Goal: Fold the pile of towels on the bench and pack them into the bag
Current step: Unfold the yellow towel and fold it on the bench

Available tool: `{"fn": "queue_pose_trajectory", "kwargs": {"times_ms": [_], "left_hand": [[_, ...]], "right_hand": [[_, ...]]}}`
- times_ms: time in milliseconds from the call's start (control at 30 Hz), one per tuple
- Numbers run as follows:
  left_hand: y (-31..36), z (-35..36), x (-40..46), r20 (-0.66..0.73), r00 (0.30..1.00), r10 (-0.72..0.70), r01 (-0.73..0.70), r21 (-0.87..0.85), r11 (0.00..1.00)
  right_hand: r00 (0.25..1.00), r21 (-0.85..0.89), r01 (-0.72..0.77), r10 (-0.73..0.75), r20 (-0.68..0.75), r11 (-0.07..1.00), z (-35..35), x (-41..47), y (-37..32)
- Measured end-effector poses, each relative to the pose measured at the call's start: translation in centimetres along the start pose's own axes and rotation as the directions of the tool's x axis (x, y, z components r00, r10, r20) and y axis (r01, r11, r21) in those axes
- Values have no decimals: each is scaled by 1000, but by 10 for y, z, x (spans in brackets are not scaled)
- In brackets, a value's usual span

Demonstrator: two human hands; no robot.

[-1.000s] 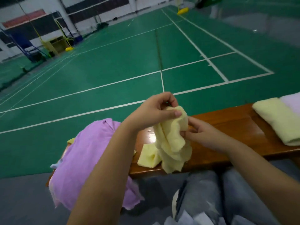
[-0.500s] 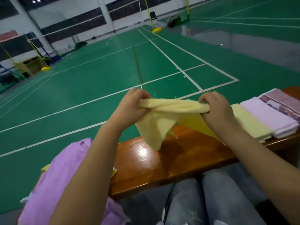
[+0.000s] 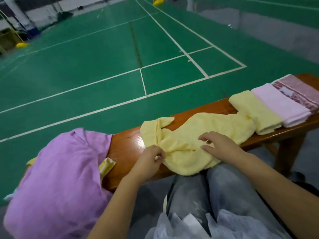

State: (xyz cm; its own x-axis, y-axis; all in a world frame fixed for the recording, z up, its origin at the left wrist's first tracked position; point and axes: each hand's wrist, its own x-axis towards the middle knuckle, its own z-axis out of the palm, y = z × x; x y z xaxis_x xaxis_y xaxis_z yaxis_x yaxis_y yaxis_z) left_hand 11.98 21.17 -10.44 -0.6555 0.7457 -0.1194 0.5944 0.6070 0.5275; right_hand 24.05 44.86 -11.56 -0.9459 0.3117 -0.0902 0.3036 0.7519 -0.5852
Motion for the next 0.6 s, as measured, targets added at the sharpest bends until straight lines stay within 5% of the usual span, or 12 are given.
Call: {"fn": "queue_pose_trajectory", "kwargs": {"times_ms": [133,200,433,600], "left_hand": [[11,-19,-10,-52,999,-12,-2,-251,968],[10,-32,-13,-141,990,-1,-45,-320,946],[2,-76,-8,-417,909,4,-210,-449,868],[-1,-96,-5,-127,992,-10,-4,-116,993]], "right_hand": [[969,-262,108,-43,242,959,13,10,-7],[967,-308,94,-13,254,947,18,11,-8],[979,21,-47,51,-199,999,-40,15,-19],[929,284,-113,203,-310,952,-103,8,-13]]}}
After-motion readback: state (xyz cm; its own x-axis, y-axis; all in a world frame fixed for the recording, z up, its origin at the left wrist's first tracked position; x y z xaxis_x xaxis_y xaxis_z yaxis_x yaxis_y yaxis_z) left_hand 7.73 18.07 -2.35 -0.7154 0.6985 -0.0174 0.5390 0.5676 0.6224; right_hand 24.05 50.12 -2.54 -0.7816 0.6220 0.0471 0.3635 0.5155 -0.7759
